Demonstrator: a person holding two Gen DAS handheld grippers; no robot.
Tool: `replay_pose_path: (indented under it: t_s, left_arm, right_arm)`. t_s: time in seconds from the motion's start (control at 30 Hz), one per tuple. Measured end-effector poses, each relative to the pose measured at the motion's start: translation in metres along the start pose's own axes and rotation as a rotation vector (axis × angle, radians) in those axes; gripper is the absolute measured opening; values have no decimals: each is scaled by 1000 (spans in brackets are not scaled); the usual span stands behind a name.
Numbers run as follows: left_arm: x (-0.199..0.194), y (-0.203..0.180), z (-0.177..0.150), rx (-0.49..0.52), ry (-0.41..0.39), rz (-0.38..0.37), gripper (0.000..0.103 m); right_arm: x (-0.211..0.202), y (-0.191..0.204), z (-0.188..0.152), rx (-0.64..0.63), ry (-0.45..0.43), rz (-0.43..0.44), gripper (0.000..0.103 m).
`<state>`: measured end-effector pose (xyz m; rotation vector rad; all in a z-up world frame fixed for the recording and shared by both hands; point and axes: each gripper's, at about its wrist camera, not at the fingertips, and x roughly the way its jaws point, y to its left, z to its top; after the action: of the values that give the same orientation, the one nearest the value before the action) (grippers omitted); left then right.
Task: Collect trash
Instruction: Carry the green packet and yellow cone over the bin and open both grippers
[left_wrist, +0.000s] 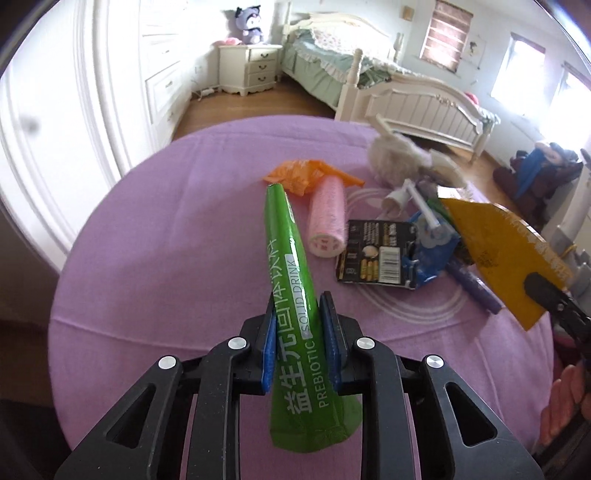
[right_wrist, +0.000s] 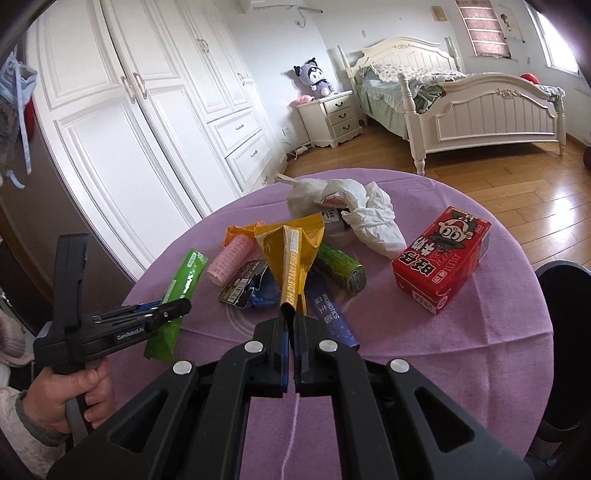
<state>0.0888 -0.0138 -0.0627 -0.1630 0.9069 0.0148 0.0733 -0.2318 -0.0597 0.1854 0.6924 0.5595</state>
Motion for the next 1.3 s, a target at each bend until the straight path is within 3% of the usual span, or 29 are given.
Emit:
replay_pose_path:
  t_s: [0.17, 0.33, 0.6, 0.77, 0.97, 1.3]
  left_arm:
    - [-31, -33, 2, 61, -68, -86, 22]
    - [-31, -89, 20, 125, -89, -226, 22]
    - [4, -203, 39, 242, -91, -477, 22]
    - [39, -271, 38, 295, -26, -605, 22]
    - [70, -329, 34, 354, 47, -667, 22]
    - [86, -399, 18, 451, 66, -683, 22]
  right_arm:
    - [-12, -13, 7, 45, -39, -3, 3]
    - [-37, -38, 14, 79, -114, -66, 3]
    - [-70, -110, 15, 145, -203, -323, 3]
    - [-82, -157, 7, 205, -206, -429, 3]
    - [-89, -197, -7, 270, -185, -496, 3]
    - [-95, -224, -26, 324, -161, -544, 3]
